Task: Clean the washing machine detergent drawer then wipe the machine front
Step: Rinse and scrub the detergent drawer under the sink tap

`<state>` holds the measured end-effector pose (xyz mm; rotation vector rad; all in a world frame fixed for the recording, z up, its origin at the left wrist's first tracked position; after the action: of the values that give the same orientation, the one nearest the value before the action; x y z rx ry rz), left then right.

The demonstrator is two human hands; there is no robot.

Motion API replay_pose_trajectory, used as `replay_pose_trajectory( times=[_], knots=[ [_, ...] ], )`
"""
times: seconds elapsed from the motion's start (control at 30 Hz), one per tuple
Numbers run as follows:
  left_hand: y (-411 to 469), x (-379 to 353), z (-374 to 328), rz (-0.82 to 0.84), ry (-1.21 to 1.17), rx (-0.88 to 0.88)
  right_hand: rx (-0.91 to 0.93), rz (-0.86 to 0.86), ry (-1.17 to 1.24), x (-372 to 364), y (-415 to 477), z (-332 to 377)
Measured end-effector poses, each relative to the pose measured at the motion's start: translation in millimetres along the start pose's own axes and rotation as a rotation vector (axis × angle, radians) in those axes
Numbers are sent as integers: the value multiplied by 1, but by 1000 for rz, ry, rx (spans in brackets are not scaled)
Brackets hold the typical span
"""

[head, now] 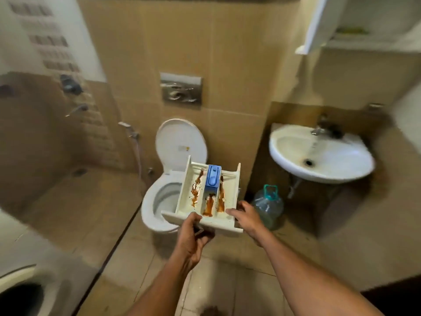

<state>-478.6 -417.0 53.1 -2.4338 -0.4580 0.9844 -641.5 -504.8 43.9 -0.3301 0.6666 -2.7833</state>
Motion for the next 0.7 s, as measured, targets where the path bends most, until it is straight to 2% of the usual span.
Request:
replay_pose_trajectory(
  times=[0.17,0.3,0.4,0.7],
  knots=[
    [51,-101,8,190,149,117,-9,-220,222,93,11,17],
    [80,-169,12,346,208,215,-5,-337,277,150,23,28],
    [102,-209,21,393,256,287,9,-443,329,186,29,35],
    [175,-300,66,486,430,397,-25,-513,392,285,67,20]
  ],
)
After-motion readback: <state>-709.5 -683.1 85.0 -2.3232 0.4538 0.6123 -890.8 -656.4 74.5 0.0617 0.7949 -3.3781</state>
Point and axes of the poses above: each hand's wrist, its own y-axis towards the middle knuckle, its own x-axis out of the back of the hand, z = x × y, the point moved 4 cm from there along y, towards the middle knuckle, and after that the axes turned 5 degrees about z, right-handed, at the moved point
